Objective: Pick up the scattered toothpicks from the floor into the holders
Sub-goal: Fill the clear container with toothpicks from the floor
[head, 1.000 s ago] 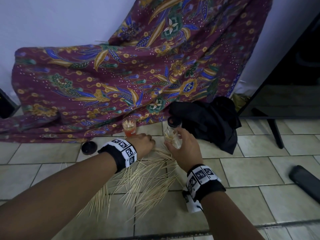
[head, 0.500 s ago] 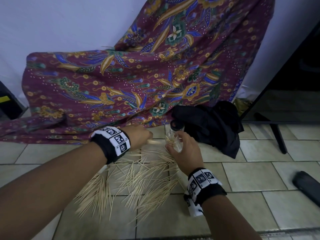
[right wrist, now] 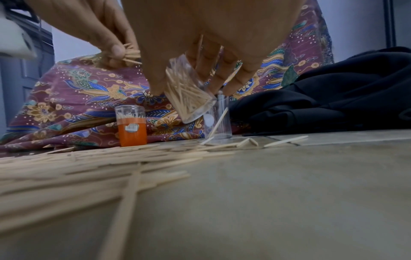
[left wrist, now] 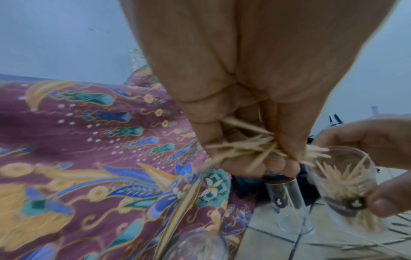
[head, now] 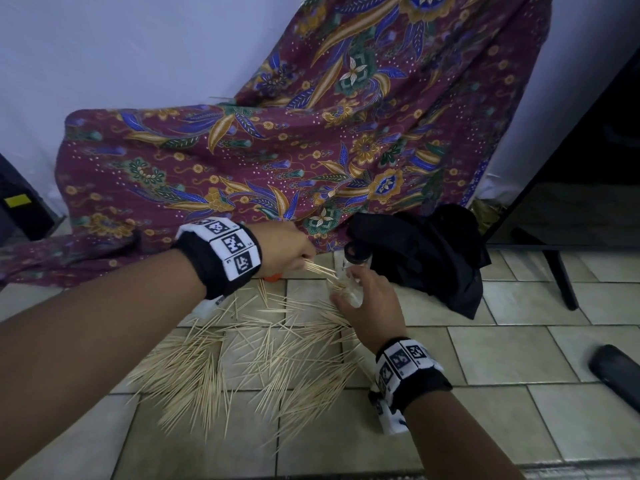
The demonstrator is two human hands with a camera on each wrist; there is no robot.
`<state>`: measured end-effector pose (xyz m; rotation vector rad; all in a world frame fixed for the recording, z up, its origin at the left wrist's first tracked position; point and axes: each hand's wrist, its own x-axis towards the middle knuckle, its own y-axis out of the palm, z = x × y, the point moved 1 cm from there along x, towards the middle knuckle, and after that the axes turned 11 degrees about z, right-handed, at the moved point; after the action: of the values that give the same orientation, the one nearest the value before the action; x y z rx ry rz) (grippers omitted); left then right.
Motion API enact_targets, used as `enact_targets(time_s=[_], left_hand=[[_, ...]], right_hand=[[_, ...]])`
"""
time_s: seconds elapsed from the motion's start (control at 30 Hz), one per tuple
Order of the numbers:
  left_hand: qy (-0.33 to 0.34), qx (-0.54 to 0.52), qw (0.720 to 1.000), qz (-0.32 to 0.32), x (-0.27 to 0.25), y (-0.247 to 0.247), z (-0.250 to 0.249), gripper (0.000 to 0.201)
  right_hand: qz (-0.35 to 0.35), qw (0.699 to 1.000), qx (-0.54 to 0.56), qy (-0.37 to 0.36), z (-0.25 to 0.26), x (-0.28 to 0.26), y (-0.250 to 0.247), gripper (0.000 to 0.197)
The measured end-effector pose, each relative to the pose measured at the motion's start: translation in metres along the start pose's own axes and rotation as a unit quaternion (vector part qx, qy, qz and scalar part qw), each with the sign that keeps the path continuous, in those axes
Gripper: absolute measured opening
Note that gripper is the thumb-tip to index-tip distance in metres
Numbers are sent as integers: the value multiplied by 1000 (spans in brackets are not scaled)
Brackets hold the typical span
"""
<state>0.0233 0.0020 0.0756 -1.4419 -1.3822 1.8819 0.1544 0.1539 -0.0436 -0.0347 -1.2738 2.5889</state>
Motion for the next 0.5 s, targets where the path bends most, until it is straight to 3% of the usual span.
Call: enact_targets(time_s=[0.2,0.5], left_hand=[[18,63,996,54,21,-14,-28,24],[1,53,997,57,40,-20,-50,21]], right_hand=[[-1,1000,-2,-9,3,-1,-1,49],[1,1000,-4,-1,7,-2,-3,50]])
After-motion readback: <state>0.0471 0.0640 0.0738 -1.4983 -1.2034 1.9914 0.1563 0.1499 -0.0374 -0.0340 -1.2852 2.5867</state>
